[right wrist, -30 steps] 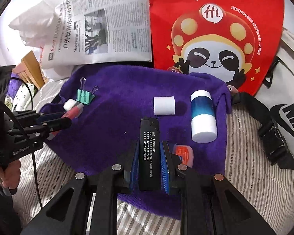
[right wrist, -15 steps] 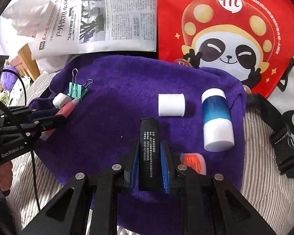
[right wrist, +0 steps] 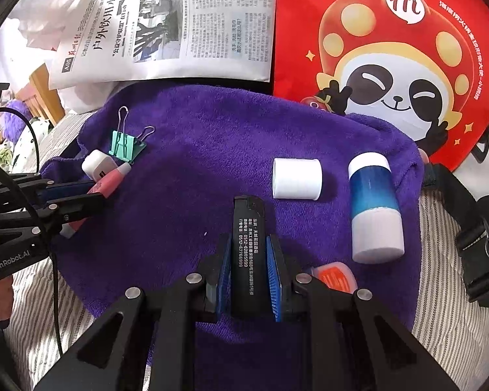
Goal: Organize rigid objects
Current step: 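Carry the highlighter with the left gripper while the right gripper carries the black tube onto the towel, then release the highlighter beside the plug while the right gripper releases the black tube, then grasp the Grand Reserve bottle with the left gripper, then grasp the white USB light with the right gripper while the left gripper holds the bottle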
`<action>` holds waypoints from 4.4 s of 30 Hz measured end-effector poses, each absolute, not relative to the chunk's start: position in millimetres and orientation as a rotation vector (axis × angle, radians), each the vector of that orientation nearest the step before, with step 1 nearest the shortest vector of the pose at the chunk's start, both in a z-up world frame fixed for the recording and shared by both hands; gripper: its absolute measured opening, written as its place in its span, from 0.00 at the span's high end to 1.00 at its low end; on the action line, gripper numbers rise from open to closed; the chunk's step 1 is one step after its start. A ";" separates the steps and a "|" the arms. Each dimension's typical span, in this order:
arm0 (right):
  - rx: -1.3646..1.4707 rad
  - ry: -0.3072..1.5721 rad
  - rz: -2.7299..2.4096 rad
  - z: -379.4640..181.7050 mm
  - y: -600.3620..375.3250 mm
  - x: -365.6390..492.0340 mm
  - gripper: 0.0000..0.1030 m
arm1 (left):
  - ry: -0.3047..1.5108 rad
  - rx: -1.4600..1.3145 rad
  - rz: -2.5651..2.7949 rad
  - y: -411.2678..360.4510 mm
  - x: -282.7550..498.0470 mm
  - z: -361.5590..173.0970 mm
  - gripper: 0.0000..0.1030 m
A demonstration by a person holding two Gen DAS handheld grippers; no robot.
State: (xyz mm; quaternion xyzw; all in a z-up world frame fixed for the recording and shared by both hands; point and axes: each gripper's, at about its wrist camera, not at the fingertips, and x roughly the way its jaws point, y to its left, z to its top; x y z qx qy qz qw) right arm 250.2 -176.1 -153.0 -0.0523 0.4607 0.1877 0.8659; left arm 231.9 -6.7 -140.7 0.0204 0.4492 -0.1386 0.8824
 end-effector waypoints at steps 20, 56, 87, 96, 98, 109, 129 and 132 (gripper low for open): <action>-0.104 0.963 0.402 -144.1 -188.9 244.2 0.65 | 0.937 0.084 -0.269 -10.3 236.4 -147.4 0.84; 0.115 0.913 0.140 -126.5 -284.1 62.1 0.63 | 0.930 0.101 -0.352 -63.5 122.8 -132.9 0.69; 0.161 0.903 0.224 -142.5 -279.9 37.0 0.63 | 0.942 0.190 -0.301 -60.3 100.0 -156.4 0.78; 0.141 0.916 0.301 -145.6 -250.5 41.7 0.63 | 0.930 0.199 -0.308 -56.7 99.7 -154.5 0.78; 0.128 0.915 0.320 -145.3 -243.6 41.7 0.63 | 0.919 0.242 -0.246 -49.6 99.4 -153.5 0.78; 0.070 0.904 0.474 -149.5 -199.5 49.0 0.63 | 0.884 0.188 -0.195 5.9 92.1 -156.9 0.77; -0.194 0.864 0.380 -152.0 -165.8 67.6 0.65 | 0.855 0.131 -0.224 13.6 87.8 -159.6 0.77; -0.169 0.855 0.344 -147.5 -182.5 64.0 0.64 | 0.855 0.131 -0.222 13.5 87.7 -159.6 0.77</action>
